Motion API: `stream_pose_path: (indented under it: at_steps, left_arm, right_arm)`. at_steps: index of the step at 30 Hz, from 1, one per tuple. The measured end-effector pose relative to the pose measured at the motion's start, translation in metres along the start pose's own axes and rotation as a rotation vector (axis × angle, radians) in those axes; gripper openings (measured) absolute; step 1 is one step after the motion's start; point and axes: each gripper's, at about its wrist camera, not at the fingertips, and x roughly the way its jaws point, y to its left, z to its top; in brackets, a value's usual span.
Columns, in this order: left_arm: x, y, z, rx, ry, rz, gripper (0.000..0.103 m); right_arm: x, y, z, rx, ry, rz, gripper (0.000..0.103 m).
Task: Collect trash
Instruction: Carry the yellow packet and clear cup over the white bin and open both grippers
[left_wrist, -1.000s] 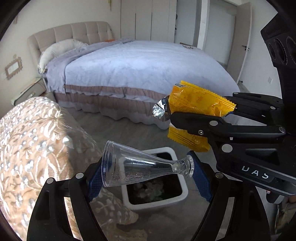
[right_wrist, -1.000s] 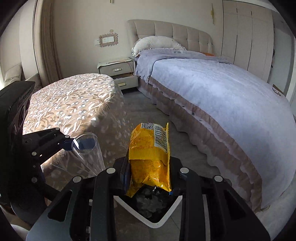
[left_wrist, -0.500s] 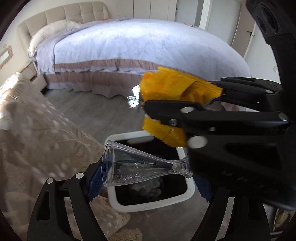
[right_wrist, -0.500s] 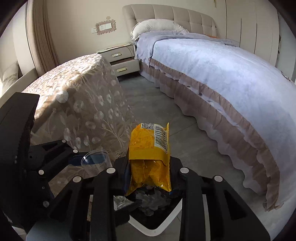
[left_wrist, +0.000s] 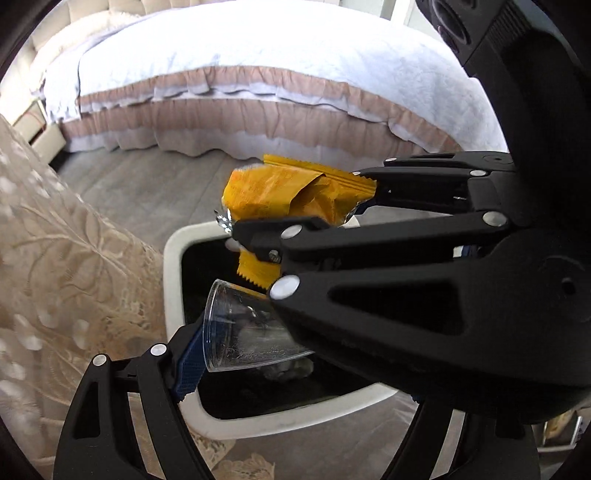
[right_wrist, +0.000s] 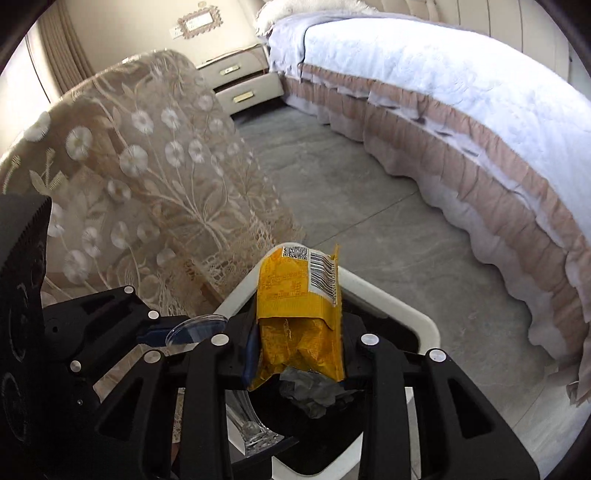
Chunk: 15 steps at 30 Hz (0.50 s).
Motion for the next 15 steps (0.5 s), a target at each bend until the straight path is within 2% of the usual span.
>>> stream_pose_path:
  at_steps: [1, 2, 3, 4, 10, 15]
  left_arm:
    - [0.002, 0.001, -0.001, -0.004, 0.009, -0.004, 0.082]
    - [0.005, 0.001, -0.003, -0.008, 0.017, -0.017, 0.089]
    - [0.005, 0.001, -0.005, -0.013, 0.023, -0.027, 0.097]
    - [0.007, 0.002, -0.005, -0.017, 0.023, -0.025, 0.098]
    - [0.009, -0.002, -0.005, -0.005, 0.027, -0.02, 0.098]
    - [-0.003, -0.01, -0.002, 0.01, 0.008, -0.015, 0.098]
  right_arm:
    - [0.003, 0.0, -0.001, -0.001, 0.01, 0.001, 0.05]
    - [0.006, 0.0, -0.002, -0.001, 0.023, 0.006, 0.061]
    - [0.008, -0.001, -0.002, -0.001, 0.03, 0.007, 0.084]
    - [0.008, -0.001, -0.003, -0.003, 0.031, 0.0, 0.099]
    - [0.01, -0.003, -0.007, -0.011, 0.058, -0.017, 0.099]
    - [-0.007, -0.002, -0.01, -0.003, 0.023, -0.045, 0.099]
